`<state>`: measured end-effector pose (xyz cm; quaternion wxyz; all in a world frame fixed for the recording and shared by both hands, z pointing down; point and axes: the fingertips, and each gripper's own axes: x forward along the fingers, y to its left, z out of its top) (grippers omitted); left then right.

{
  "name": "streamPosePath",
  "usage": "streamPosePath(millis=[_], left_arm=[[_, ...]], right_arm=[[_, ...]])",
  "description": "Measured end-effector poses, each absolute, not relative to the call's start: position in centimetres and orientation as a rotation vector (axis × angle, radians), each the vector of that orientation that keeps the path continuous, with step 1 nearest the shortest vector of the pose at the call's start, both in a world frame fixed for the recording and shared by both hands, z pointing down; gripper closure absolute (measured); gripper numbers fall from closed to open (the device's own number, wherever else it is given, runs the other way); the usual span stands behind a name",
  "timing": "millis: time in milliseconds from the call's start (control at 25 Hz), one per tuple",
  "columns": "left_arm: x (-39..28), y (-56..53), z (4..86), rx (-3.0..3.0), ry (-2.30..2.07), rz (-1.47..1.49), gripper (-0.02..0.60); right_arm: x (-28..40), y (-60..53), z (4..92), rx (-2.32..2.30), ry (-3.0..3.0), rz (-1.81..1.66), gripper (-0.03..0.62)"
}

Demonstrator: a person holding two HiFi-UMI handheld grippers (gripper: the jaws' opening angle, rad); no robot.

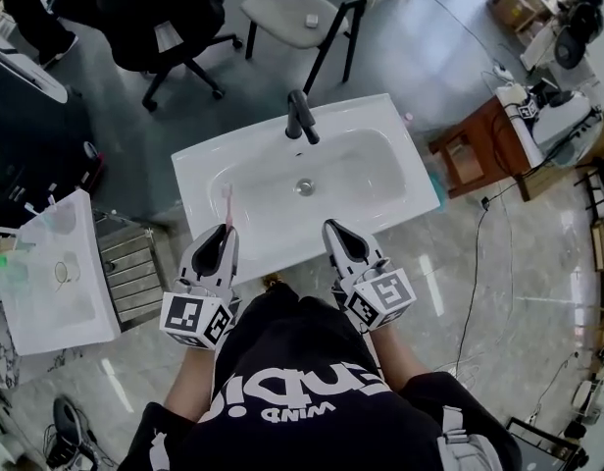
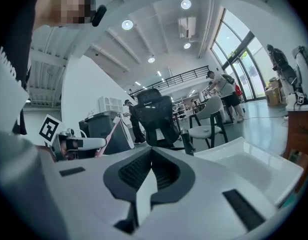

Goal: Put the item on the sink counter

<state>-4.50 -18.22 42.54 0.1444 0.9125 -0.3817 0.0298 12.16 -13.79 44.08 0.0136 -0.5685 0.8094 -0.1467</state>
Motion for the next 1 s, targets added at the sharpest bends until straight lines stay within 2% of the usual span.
streamPosePath(millis=[1000], left_arm=[[-5.8,-22.4,42.0,2.469,-1.416,0.068,0.518]], right_arm=[[11.4,-21.8,44.0,-1.471,2.713,-0.494,0.577]])
